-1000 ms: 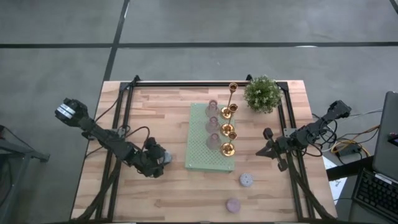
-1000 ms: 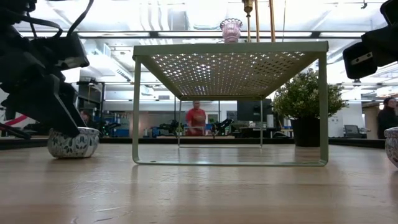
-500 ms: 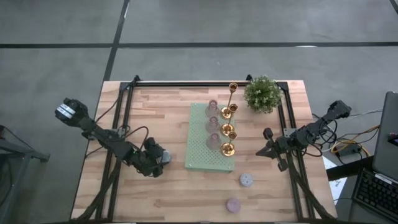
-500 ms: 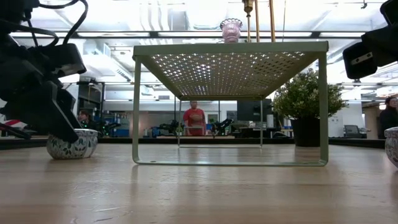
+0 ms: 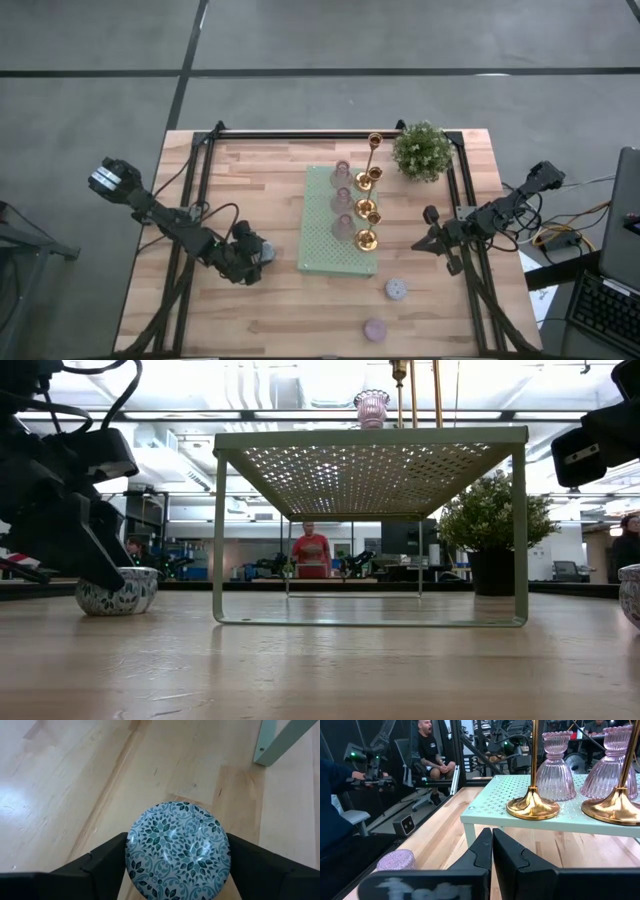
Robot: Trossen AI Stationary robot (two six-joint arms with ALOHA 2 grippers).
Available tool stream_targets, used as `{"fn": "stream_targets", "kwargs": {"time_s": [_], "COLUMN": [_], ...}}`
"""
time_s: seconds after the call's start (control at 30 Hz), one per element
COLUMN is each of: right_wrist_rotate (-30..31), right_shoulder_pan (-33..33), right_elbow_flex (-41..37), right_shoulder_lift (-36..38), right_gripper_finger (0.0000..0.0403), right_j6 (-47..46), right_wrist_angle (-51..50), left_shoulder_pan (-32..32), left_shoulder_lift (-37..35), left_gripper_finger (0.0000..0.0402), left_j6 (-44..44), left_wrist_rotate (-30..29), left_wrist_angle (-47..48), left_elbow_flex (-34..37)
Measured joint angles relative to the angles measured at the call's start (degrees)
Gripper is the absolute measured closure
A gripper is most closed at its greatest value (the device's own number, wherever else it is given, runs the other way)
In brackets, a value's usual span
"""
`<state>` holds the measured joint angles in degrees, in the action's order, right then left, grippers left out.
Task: Pick & Place candle stick holders
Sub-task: Put the blue patterned scented candle on the shelf
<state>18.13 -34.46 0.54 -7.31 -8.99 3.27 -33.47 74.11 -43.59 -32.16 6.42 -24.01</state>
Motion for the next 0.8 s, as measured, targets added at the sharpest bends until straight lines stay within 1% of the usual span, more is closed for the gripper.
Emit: {"fn": "stream_targets", "kwargs": {"time_s": [0.17,0.3,0.5,0.63,0.8], "right_wrist_rotate": [0.0,0.0,0.0,0.0,0.0], "right_shoulder_pan": [0.0,0.0,0.0,0.0,0.0], "right_elbow_flex": [0.0,0.0,0.0,0.0,0.0], "right_shoulder_lift": [0.0,0.0,0.0,0.0,0.0], "right_gripper_finger": [0.0394,0.0394,0.0394,0.0394,0.0394], "right_j6": [0.0,0.0,0.0,0.0,0.0], "right_wrist_angle": [0.0,0.0,0.0,0.0,0.0], "left_shoulder_pan": [0.0,0.2,2.4,4.4,6.5], "left_shoulder_lift": [0.1,0.0,-1.0,-3.1,-6.3], "left_gripper_finger": [0.0101,0.0097,0.0097,0.0097,0.0096], "left_j6": [0.5,3.0,4.9,5.0,6.6], "left_wrist_rotate": [0.1,-0.1,0.7,3.1,3.0], "left_wrist_angle": [0.5,0.1,0.8,5.6,15.2], "left_elbow_flex": [-0.8,-2.5,-5.1,-8.0,-13.5]}}
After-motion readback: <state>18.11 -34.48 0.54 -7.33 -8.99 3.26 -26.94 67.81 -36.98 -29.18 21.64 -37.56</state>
